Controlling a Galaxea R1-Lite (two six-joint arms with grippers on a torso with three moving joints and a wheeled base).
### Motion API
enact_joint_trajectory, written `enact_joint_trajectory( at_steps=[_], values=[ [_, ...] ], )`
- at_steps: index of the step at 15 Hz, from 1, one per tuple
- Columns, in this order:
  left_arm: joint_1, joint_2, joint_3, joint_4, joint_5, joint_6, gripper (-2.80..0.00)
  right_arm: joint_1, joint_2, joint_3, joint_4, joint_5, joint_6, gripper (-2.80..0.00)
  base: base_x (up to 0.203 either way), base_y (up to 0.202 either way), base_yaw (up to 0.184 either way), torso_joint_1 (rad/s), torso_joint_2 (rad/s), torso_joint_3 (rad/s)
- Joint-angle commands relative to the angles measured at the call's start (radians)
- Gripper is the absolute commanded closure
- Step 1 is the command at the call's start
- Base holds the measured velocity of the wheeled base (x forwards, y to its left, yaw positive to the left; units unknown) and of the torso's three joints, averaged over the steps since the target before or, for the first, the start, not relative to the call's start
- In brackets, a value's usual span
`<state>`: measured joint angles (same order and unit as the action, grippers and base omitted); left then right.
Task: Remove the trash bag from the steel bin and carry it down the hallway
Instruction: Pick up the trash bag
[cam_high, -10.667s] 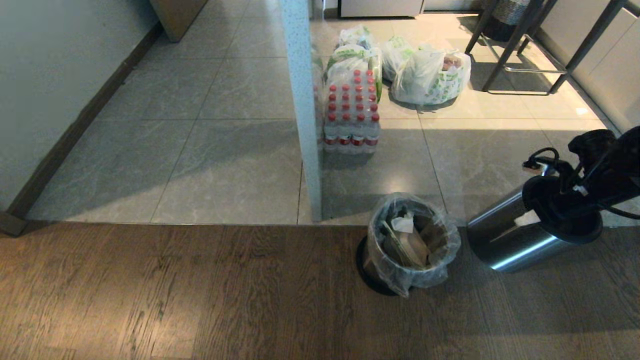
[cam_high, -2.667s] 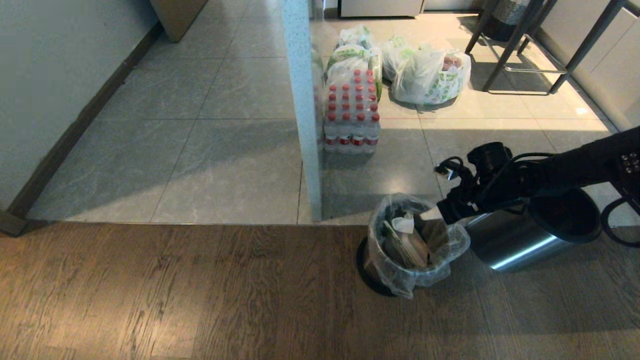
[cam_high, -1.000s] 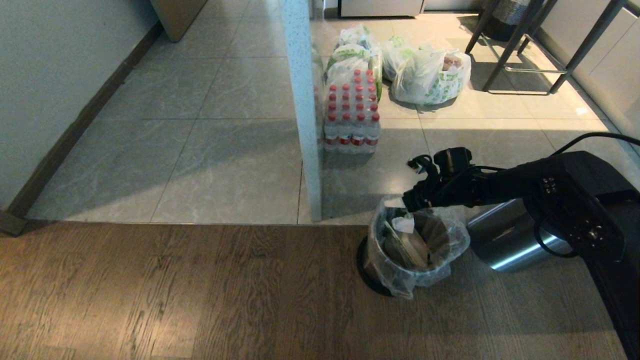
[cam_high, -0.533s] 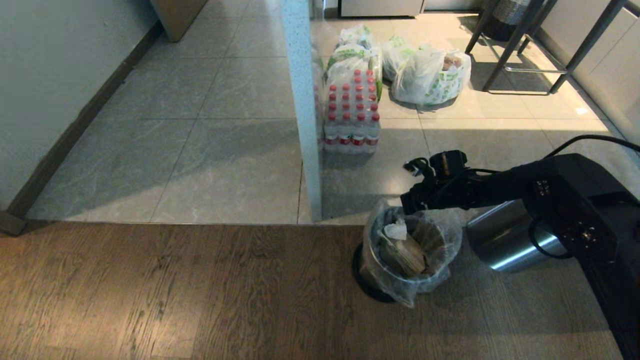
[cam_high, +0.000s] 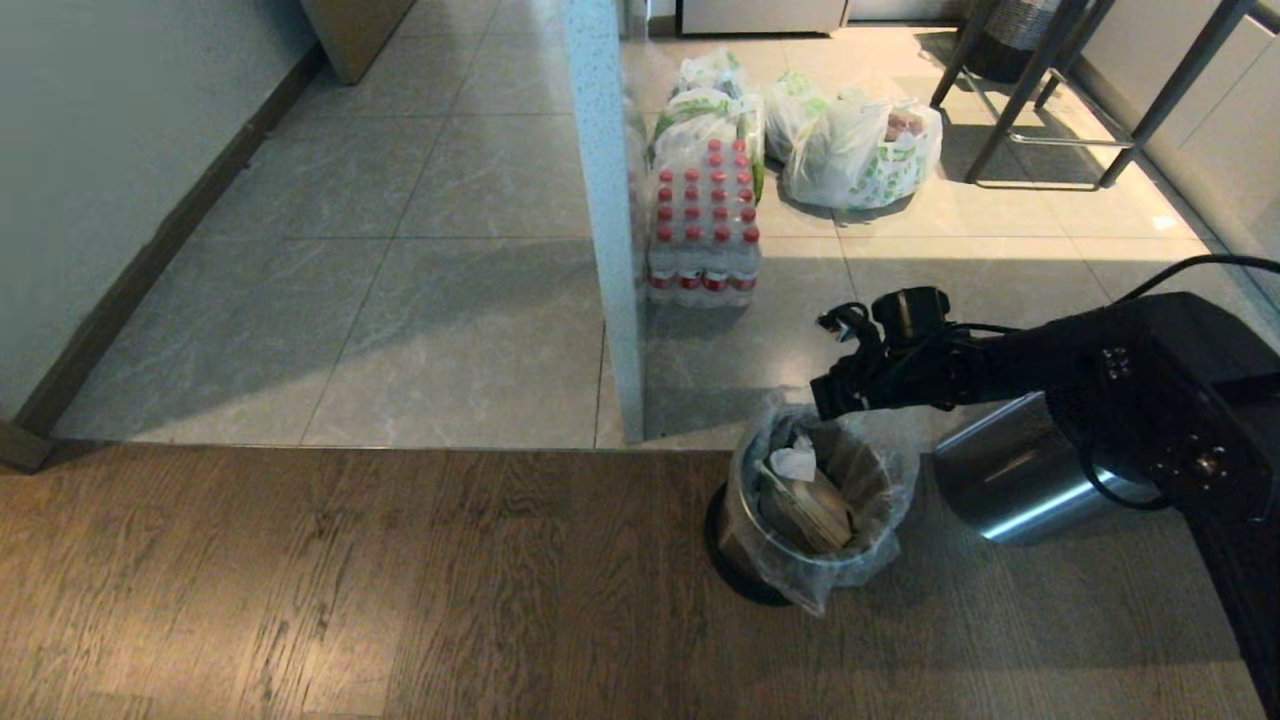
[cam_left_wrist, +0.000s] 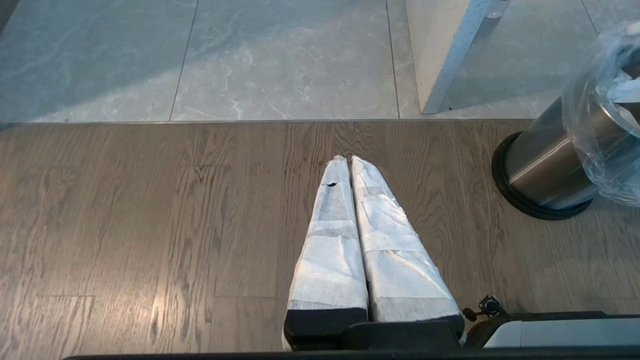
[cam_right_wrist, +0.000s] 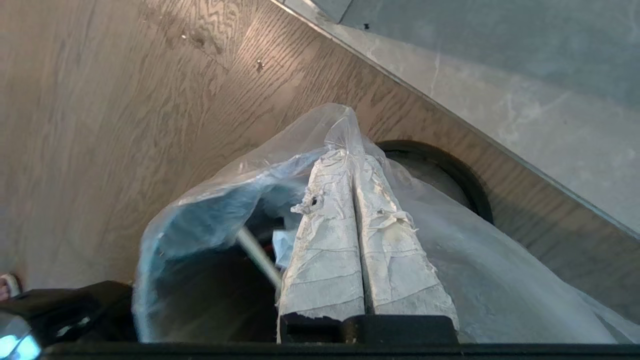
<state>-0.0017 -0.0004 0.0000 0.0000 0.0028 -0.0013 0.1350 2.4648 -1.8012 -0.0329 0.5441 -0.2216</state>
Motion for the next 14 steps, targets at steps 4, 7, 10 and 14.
enact_joint_trajectory(
  at_steps=[4, 7, 10, 14],
  values=[
    [0.000, 0.000, 0.002, 0.000, 0.000, 0.001, 0.00, -0.003, -0.128, 0.093, 0.021, 0.002, 0.001, 0.00, 0.000, 0.000, 0.000, 0.000, 0.00, 0.000],
    [0.000, 0.000, 0.002, 0.000, 0.000, 0.000, 0.00, -0.003, -0.220, 0.178, 0.099, 0.002, 0.000, 0.00, 0.000, 0.000, 0.000, 0.000, 0.00, 0.000],
    [0.000, 0.000, 0.000, 0.000, 0.000, 0.000, 0.00, -0.002, -0.310, 0.323, 0.133, 0.003, -0.006, 0.00, 0.000, 0.000, 0.000, 0.000, 0.00, 0.000],
    [0.000, 0.000, 0.002, 0.000, 0.000, 0.000, 0.00, 0.025, -0.392, 0.511, 0.140, -0.030, -0.008, 0.00, 0.000, 0.000, 0.000, 0.000, 0.00, 0.000]
  ],
)
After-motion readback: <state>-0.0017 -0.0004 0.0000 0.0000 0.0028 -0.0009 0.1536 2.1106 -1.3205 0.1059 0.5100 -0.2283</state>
